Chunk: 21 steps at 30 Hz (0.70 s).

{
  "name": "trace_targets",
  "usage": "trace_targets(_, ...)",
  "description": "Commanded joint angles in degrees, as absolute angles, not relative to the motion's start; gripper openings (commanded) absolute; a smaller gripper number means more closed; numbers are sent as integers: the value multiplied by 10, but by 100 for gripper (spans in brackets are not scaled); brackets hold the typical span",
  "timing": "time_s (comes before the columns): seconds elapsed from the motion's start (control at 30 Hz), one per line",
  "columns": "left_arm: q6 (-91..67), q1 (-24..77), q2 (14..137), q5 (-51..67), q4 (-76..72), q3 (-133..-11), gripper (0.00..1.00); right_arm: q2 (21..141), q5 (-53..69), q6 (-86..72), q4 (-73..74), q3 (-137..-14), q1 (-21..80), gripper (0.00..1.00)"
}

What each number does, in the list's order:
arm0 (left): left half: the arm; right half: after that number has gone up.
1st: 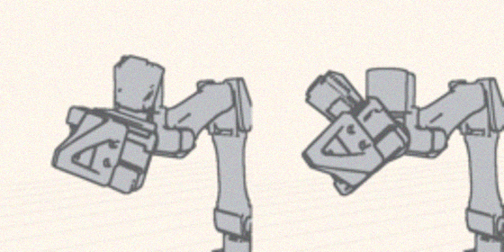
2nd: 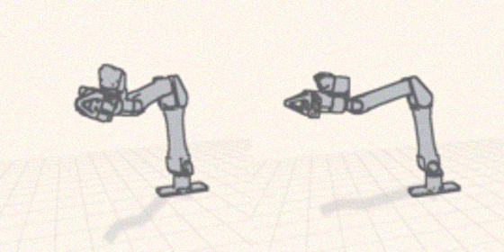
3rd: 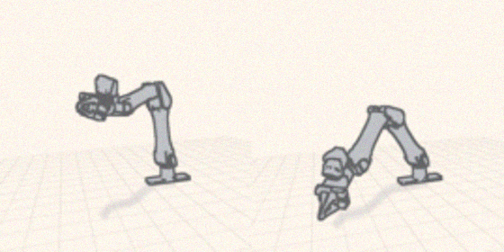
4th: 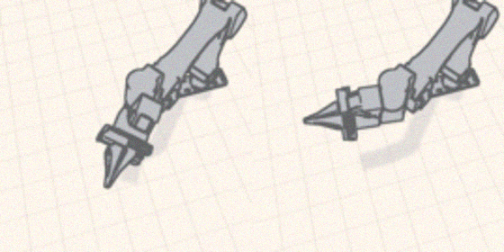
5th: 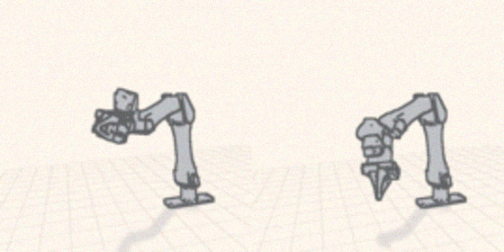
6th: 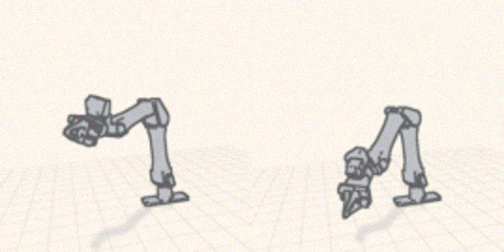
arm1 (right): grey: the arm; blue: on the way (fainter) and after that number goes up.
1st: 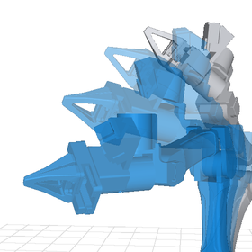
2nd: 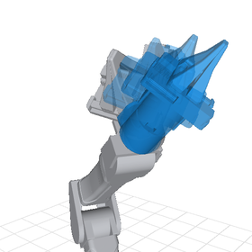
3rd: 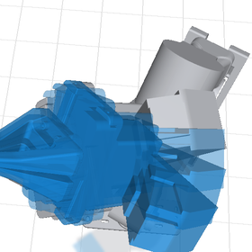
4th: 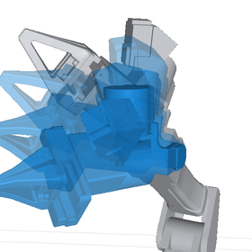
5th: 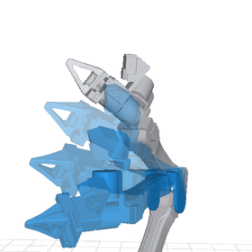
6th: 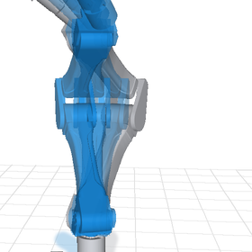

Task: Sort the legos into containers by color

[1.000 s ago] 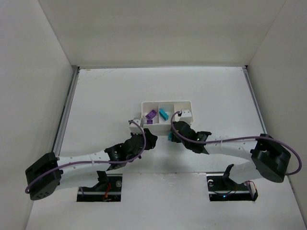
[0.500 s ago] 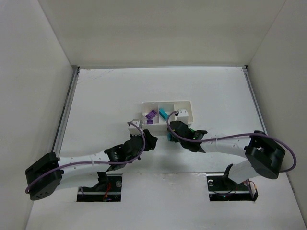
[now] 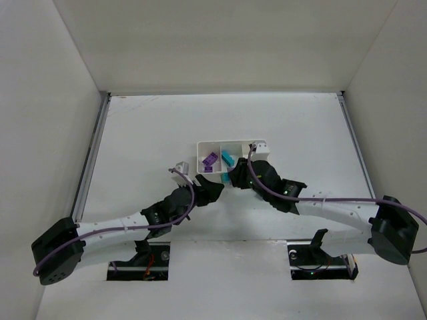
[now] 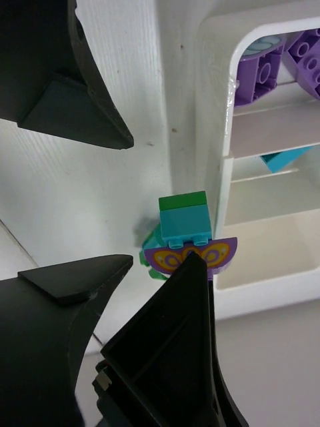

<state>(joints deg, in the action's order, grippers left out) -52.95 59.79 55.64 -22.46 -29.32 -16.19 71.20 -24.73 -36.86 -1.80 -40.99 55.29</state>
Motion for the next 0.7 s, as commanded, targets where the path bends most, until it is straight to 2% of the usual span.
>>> trace_targets(0.0,-593,582,544,-207,-379,-137,62,705,-198,-379,-84,-405,542,26)
trace_targets(0.37,-612,564,565,-190,-430,-120,61,714,-174,-391,-110,-402,544,26)
trace_targets(0.67,-609,550,591,-191,-460,-124,53,710,-151,-402,-124,-397,547,26)
